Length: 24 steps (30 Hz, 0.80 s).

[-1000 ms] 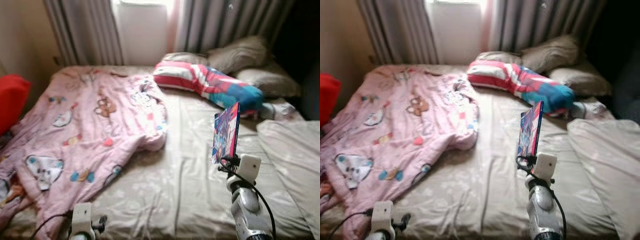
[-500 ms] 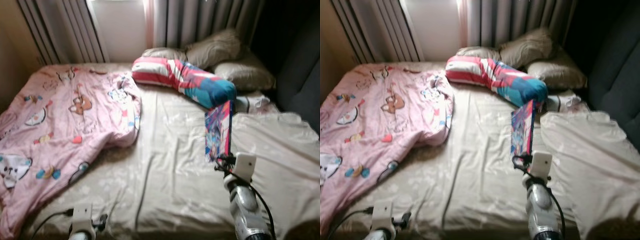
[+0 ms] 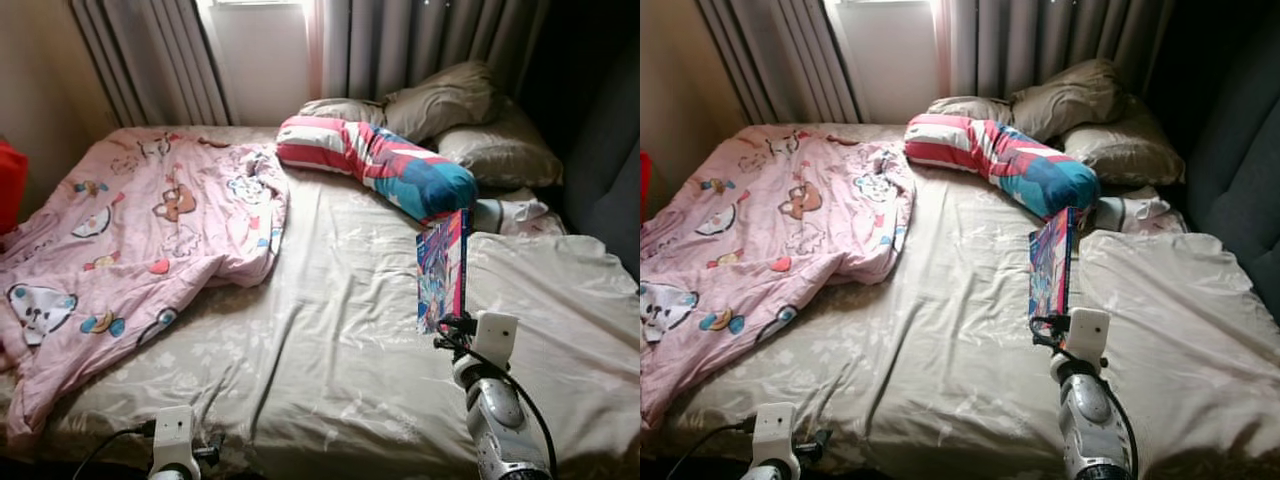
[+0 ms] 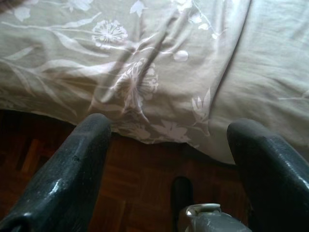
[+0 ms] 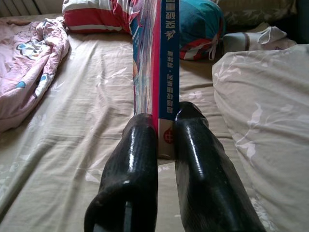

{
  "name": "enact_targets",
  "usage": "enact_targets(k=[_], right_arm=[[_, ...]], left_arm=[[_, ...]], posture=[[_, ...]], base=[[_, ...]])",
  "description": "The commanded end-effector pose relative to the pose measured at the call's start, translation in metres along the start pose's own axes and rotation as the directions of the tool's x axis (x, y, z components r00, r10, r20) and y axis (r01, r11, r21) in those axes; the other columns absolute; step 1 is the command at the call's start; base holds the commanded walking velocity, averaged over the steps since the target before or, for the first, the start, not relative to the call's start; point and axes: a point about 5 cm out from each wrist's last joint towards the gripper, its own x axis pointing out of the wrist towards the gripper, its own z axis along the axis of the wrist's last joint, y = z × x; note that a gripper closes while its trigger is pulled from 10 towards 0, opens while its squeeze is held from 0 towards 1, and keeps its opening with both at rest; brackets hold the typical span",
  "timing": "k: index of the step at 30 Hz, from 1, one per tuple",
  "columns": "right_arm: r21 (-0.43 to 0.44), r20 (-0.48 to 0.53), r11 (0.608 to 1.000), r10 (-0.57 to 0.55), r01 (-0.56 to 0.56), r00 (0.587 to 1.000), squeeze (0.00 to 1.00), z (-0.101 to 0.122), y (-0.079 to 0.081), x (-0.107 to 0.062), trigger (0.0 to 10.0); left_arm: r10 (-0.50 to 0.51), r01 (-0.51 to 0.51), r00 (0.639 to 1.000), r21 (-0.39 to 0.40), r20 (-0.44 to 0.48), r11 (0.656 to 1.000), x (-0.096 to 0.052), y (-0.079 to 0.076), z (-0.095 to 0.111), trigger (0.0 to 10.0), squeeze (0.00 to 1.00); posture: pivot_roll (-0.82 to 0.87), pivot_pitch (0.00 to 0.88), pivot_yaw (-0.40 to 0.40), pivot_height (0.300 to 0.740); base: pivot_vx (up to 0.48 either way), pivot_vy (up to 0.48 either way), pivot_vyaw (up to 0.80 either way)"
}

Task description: Clean up the room

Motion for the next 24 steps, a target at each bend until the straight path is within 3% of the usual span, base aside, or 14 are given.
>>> enact_targets(k=[1,16,21,24], right_arm=[[-0.005,0.034,1.0,0.011,-0.011,0.999,0.0,0.009,0.002,0.004,10.0],[-0.016,0.002,0.997,-0.081,0.081,0.997,0.0,0.007,-0.013,0.005,10.0],[-0.008,0.006,0.997,-0.074,0.075,0.997,0.0,0.008,-0.011,0.006,10.0],[-0.015,0.012,0.998,-0.067,0.067,0.998,0.0,0.008,-0.009,0.006,10.0]], left_arm=[[-0.002,0.002,1.0,0.001,-0.018,1.0,-0.001,0.002,-0.003,10.0,0.0],[-0.023,0.023,0.999,0.009,-0.03,1.0,-0.001,-0.002,-0.006,10.0,0.0],[-0.022,0.022,0.999,0.007,-0.033,1.0,-0.001,-0.002,-0.006,10.0,0.0],[-0.02,0.021,0.999,0.006,-0.036,1.0,-0.001,-0.002,-0.007,10.0,0.0]], posture=[[-0.02,0.015,0.015,0.74],[-0.02,0.007,0.014,0.74],[-0.02,0.008,0.013,0.74],[-0.02,0.011,0.012,0.74]], base=[[0.0,0.0,0.0],[0.0,0.0,0.0],[0.0,0.0,-0.76],[0.0,0.0,0.0]])
